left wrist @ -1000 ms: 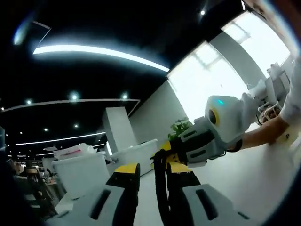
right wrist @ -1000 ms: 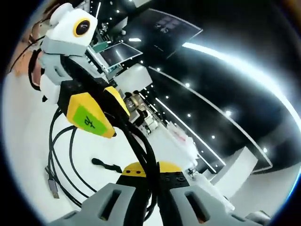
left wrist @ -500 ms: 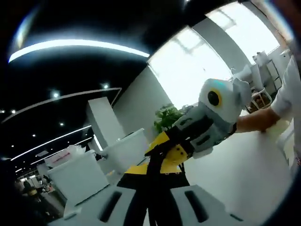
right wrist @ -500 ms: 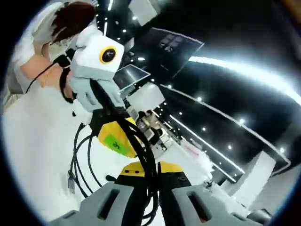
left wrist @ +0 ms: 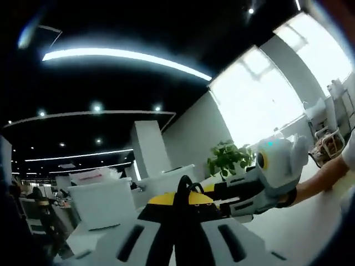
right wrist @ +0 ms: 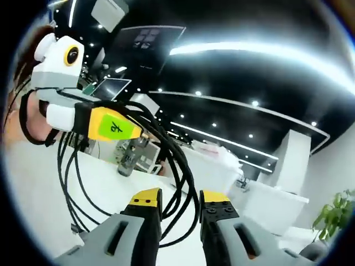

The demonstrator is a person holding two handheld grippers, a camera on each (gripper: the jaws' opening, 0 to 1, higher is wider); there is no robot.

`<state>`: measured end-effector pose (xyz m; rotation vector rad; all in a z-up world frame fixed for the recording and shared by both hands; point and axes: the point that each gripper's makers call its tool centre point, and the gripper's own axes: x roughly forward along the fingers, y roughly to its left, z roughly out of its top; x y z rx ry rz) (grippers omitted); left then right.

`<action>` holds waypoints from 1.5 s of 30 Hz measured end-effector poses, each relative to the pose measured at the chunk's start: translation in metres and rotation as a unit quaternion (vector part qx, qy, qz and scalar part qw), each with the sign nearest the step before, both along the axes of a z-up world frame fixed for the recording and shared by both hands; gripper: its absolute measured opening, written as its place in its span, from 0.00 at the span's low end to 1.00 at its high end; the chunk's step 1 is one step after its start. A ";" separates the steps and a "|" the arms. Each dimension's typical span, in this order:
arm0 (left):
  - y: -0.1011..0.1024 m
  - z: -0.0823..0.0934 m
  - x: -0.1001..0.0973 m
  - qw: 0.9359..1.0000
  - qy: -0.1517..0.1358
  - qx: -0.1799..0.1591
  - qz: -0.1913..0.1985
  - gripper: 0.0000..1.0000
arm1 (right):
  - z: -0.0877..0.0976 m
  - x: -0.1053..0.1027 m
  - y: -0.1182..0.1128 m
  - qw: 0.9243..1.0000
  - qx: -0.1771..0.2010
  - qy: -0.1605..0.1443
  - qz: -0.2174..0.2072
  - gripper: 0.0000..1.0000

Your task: Coil the Type-C to USB data cable on the desktop and secure it with Velcro straps.

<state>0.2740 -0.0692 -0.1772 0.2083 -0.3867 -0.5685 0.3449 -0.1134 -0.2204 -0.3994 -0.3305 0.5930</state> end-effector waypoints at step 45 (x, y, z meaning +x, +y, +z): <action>0.067 -0.124 0.042 0.944 0.289 -0.088 -0.131 0.14 | -0.089 -0.004 0.076 0.933 -0.061 0.318 0.159 0.03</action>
